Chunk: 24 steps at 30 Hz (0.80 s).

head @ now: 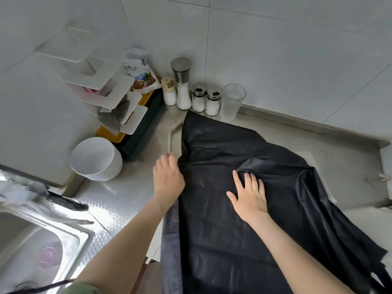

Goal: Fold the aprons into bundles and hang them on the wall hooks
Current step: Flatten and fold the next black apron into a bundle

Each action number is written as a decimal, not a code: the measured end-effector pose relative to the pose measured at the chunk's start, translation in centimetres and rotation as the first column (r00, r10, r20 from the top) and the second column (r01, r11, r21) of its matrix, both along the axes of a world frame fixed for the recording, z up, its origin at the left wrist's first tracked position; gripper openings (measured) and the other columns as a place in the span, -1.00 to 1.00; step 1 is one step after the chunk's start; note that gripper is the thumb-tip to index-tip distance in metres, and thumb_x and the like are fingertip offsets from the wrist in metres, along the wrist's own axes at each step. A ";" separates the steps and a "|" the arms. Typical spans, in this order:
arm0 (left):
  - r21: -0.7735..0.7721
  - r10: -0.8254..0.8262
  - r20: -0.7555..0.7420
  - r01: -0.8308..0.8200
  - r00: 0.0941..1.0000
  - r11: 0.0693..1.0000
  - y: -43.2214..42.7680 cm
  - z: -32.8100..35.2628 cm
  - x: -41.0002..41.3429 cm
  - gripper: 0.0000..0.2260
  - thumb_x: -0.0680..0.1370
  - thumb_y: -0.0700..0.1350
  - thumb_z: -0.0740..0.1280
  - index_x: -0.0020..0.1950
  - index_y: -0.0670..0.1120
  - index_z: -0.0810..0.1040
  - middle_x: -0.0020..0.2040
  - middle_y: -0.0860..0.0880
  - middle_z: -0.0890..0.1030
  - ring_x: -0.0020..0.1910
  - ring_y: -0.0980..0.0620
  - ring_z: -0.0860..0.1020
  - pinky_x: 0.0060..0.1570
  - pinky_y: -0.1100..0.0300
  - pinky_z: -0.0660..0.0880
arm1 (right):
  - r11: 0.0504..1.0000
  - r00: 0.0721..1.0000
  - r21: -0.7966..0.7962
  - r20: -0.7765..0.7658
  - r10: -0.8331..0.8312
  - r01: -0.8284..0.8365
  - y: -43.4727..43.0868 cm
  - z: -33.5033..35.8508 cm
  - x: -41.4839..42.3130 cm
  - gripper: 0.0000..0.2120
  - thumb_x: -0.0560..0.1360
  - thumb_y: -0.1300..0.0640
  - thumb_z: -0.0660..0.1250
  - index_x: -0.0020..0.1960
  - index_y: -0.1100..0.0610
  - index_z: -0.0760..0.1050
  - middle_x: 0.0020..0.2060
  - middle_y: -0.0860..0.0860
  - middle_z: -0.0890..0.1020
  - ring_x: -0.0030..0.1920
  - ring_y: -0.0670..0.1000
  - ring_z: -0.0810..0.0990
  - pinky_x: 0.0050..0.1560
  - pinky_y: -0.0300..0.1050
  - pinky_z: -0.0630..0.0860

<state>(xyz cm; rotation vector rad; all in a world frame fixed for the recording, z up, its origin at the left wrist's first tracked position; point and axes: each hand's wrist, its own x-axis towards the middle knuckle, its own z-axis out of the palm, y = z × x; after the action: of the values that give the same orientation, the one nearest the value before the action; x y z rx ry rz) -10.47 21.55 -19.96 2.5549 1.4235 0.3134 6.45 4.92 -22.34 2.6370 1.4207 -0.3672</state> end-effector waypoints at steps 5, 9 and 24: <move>0.009 -0.328 -0.365 0.356 0.871 0.934 0.2 -1.1 -0.3 -0.40 0.24 -0.12 0.50 0.27 -0.09 0.49 0.36 -0.23 0.42 0.16 -0.18 0.50 0.13 -0.04 0.47 | 0.999 0.998 -0.051 -0.057 -0.010 0.007 -0.8 -1.3 0.0 -0.36 0.61 -0.24 -0.16 0.46 -0.03 -0.47 0.54 0.06 -0.28 0.54 0.10 -0.30 0.51 0.11 -0.23; -0.055 -0.314 -0.486 0.331 0.816 0.942 0.5 -1.0 -0.8 -0.40 0.45 -0.18 0.32 0.45 0.00 0.20 0.53 -0.21 0.06 0.36 -0.16 0.28 0.27 0.03 0.33 | 0.994 0.990 -0.102 -0.137 -0.041 0.027 -0.6 -1.5 0.4 -0.40 0.61 -0.25 -0.19 0.42 -0.12 -0.52 0.53 0.01 -0.32 0.53 0.08 -0.32 0.50 0.13 -0.26; -0.003 -0.252 -0.205 0.257 0.946 0.966 1.4 -0.3 -3.8 -0.36 0.51 0.21 0.30 0.46 -0.13 0.32 0.56 -0.20 0.11 0.52 -0.17 0.15 0.46 -0.10 0.08 | 0.975 0.964 -0.206 -0.232 -0.129 0.081 0.2 -0.8 0.5 -0.40 0.61 -0.23 -0.20 0.40 -0.09 -0.56 0.51 -0.02 -0.37 0.51 0.09 -0.39 0.46 0.24 -0.30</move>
<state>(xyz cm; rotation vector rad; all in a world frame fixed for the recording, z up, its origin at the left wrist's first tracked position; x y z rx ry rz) -14.24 22.94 -20.31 2.8168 1.1324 0.0270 6.95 5.14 -23.11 2.5809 1.2325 -0.8256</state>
